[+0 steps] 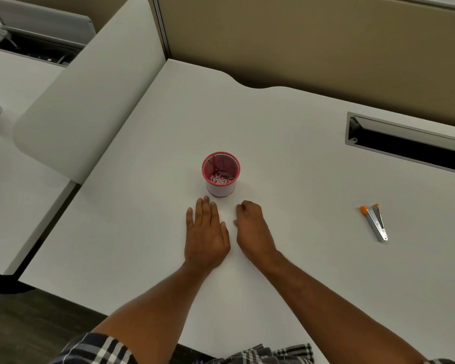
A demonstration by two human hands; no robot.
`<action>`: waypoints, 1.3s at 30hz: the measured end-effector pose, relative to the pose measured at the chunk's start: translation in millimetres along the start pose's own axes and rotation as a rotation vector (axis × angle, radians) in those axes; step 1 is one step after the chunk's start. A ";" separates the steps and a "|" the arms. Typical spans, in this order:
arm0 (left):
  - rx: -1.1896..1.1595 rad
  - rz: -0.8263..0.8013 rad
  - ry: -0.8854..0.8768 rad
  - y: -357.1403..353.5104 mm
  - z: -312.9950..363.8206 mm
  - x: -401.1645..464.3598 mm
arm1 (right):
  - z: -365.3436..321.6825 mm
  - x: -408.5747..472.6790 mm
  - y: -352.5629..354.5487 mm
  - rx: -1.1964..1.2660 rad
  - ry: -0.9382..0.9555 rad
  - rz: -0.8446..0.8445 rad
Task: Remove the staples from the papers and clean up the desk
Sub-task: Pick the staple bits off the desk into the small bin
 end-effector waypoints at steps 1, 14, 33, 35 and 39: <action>0.000 -0.004 0.000 -0.3 0.0 0.3 | -5.0 0.0 -1.3 -0.017 0.022 0.003; -0.014 -0.006 -0.005 -0.5 0.4 0.5 | -12.7 -1.3 -3.3 -0.270 0.141 -0.082; -0.007 -0.012 -0.002 -1.1 0.1 0.2 | -17.3 4.6 -10.8 -0.426 0.181 -0.112; -0.005 -0.010 0.000 0.6 0.8 -0.1 | -6.2 14.5 -2.3 -0.306 0.124 -0.101; -0.001 -0.005 -0.003 1.3 1.2 -0.5 | 40.1 30.8 28.0 0.343 -0.277 -0.064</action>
Point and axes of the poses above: each hand's wrist, its own x-axis towards the middle knuckle, its own y-axis out of the back of the hand, z = x × y, the point moved 9 cm from there along x, towards the middle knuckle, and after that the axes turned 6 degrees about -z, right-handed, at the moved point
